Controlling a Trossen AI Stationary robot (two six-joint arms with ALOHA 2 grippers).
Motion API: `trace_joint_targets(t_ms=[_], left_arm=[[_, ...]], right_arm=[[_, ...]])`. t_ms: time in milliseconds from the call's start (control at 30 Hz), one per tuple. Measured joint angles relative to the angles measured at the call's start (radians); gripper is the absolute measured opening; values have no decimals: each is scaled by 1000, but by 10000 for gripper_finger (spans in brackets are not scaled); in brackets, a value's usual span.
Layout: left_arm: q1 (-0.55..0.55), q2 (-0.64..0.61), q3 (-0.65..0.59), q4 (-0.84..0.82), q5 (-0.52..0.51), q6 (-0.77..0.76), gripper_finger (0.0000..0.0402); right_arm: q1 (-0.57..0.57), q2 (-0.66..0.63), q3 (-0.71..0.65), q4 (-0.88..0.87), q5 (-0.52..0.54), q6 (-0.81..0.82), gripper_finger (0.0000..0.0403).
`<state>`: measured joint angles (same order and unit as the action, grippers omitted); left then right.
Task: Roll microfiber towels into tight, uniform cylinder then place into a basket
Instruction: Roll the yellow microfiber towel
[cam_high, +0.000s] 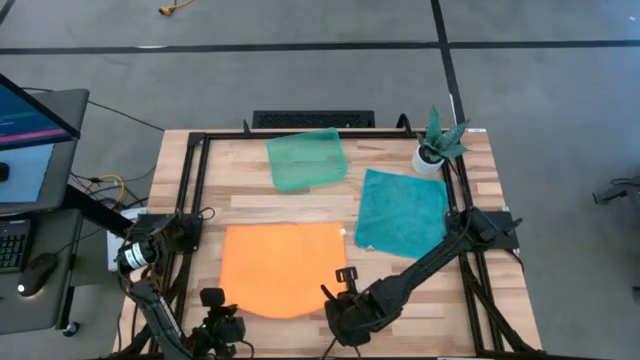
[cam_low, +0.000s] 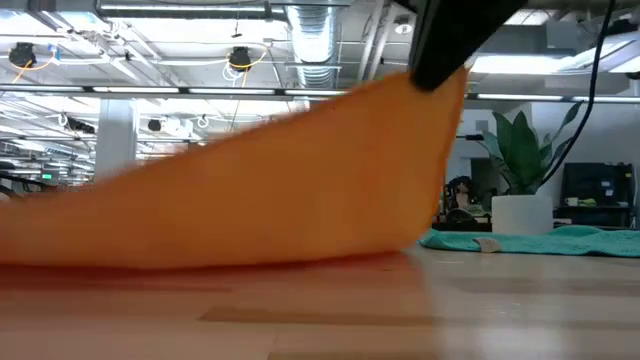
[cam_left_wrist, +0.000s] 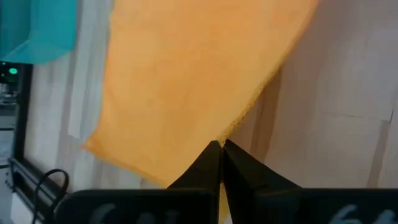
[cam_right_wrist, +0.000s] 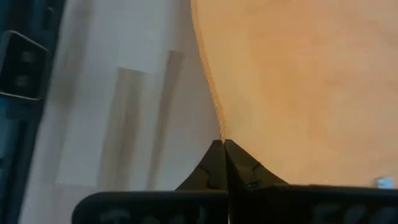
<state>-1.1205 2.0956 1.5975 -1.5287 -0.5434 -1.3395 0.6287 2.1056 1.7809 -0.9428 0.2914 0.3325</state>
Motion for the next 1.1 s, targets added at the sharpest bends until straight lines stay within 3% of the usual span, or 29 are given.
trace_joint_targets(t_ms=[333, 667, 1100], left_arm=[[-11, -16, 46, -43, -23, 49, 0], [43, -16, 40, -43, -178, 90, 0], [111, -31, -103, -41, -66, 124, 0]], right_arm=[[56, 0, 74, -8, 30, 10, 2], [36, 9, 77, -114, 73, 45, 2], [12, 10, 29, -156, 115, 70, 2]])
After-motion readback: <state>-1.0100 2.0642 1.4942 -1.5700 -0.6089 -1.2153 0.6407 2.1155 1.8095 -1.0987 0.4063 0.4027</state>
